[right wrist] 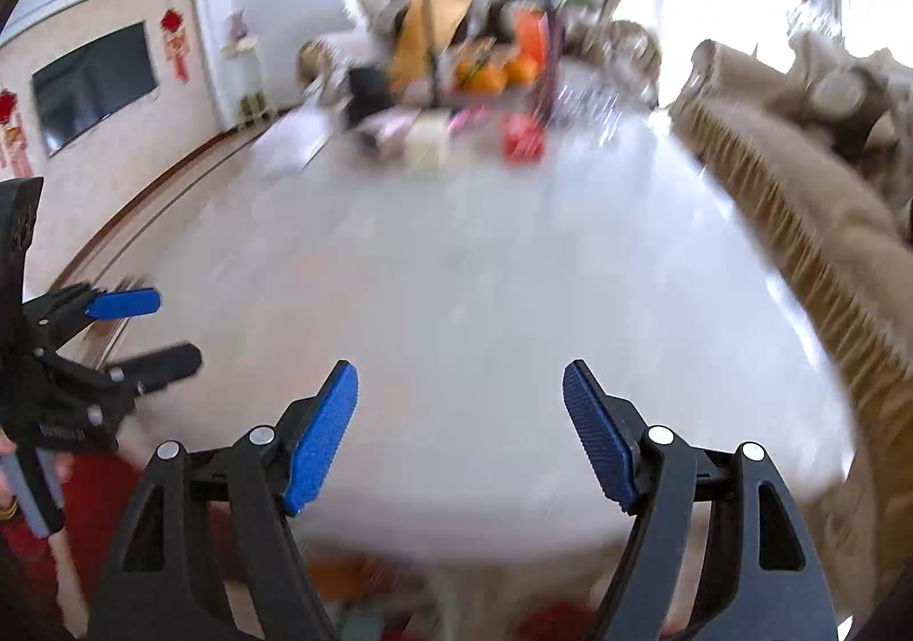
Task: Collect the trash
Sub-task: 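Raise both open tools back toward the table, then grasp the cream cleansing oil box with left tool while right tool grasps the red box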
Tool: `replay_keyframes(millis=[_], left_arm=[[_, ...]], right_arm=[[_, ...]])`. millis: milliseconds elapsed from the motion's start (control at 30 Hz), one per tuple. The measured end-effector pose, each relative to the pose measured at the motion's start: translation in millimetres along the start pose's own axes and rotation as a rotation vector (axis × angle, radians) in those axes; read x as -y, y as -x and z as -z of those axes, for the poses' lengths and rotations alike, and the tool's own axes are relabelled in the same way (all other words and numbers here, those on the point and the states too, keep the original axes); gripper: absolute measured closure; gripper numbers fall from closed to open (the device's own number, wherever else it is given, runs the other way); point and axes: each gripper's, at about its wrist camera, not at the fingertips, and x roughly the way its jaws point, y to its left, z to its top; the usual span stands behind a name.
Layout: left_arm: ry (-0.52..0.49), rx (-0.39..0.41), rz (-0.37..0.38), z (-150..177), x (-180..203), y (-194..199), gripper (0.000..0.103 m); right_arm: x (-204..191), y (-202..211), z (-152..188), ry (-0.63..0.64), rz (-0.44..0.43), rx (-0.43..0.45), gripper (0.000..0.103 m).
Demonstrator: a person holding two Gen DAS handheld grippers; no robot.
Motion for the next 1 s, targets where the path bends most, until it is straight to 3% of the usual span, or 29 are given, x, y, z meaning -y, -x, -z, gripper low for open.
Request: replay_keyframes(millis=[100,233,433,633,1000], left_arm=[[0.102,0.029,0.005,-53.8,-10.9,-49.6,0.011],[0.174,-0.004,-0.008,-111.2,-23.0,-122.1,0.011],[0.236,-0.072,-0.051,-161.0,-33.2,-198.4,0.011],[0.242,-0.124,-0.132,-191.4,-37.8,-237.5,0.011],[0.261,-0.193,-0.183,-198.6,-43.9,-279.7,0.011]], right_arm=[[20.2,-40.1,-46.9,-0.002,0.055,0.028,0.032],[45.2,-110.7,-100.6,0.020,0.125,0.043,0.032],[62.4,-195.9,-145.4,0.018,0.116,-0.021,0.032],[53.6,-252.7,-168.9,0.115,0.115,-0.080,0.032],[55.6,-310.0,-189.2,0.136,0.127,-0.160,0.027]])
